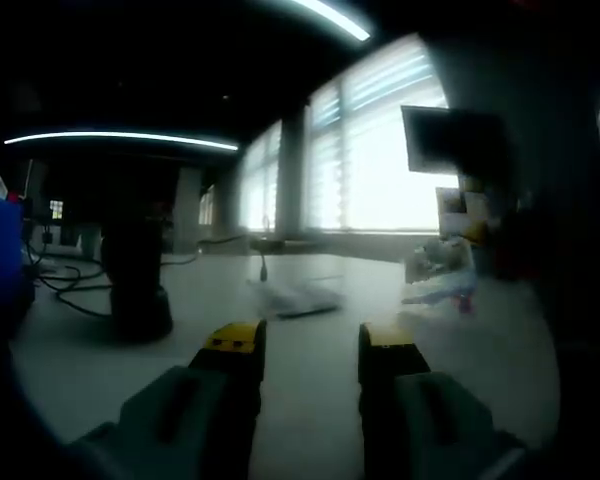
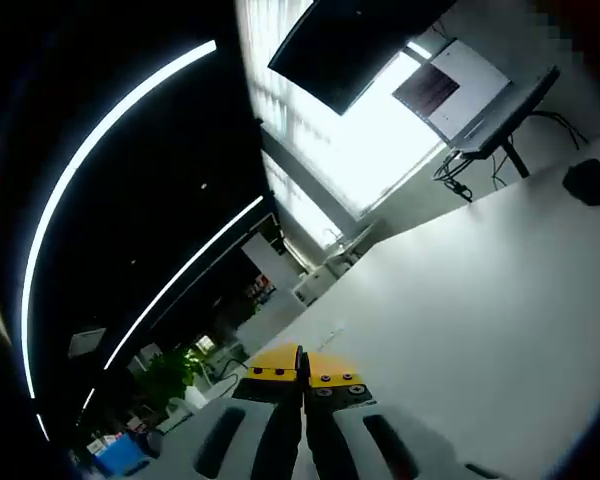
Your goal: Clip sheet goods on table flip sheet goods clip sheet goods scan sheet goods put sheet goods back to table
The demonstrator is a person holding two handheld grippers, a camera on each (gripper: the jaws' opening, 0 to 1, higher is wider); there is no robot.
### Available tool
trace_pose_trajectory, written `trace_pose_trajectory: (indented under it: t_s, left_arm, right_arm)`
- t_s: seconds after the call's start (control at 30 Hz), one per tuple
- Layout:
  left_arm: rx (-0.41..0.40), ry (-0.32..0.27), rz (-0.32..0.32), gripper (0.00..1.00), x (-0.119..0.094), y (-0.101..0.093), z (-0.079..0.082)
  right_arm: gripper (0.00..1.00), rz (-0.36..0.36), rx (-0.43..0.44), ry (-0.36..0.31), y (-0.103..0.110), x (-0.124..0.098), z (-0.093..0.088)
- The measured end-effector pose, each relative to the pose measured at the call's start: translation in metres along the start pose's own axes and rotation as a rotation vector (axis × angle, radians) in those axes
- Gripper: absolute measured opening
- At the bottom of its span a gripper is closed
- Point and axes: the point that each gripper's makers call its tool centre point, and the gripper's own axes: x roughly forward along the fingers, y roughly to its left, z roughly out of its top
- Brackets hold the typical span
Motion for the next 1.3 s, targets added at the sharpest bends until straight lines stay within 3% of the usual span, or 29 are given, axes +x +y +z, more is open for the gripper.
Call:
trace_pose_trajectory:
  t_s: [0.3,0.37,0.53,0.93,1.13,1.3]
  left_arm:
    - [-0.001,-0.001,-0.002,0.30,0.000,0.000,0.000]
    - [-0.001,-0.002,-0.002,0.30,0.000,0.000,0.000]
    - [-0.006,-0.008,-0.001,0.30,-0.001,0.001,0.001]
    - [-0.010,-0.011,-0.003,0.30,-0.001,0.001,0.002]
    - [-0.005,-0.005,-0.006,0.30,0.000,0.000,0.001]
    - [-0.006,-0.006,-0.003,0.30,0.000,0.000,0.001]
  right_arm:
    - [0.00,-0.071,0.045,-0.006,-0.029,-0.010,-0.012]
    - [0.00,-0.090,0.101,-0.027,-0.037,-0.012,-0.014]
    - [0.00,-0.119,0.156,0.001,-0.052,-0.018,-0.026]
    - [0.00,-0.211,0.189,0.022,-0.085,-0.029,-0.039]
    - [0.00,-0.219,0.229,0.018,-0.085,-0.030,-0.042]
    - [0.00,-0.232,0.172,0.034,-0.091,-0.030,-0.043]
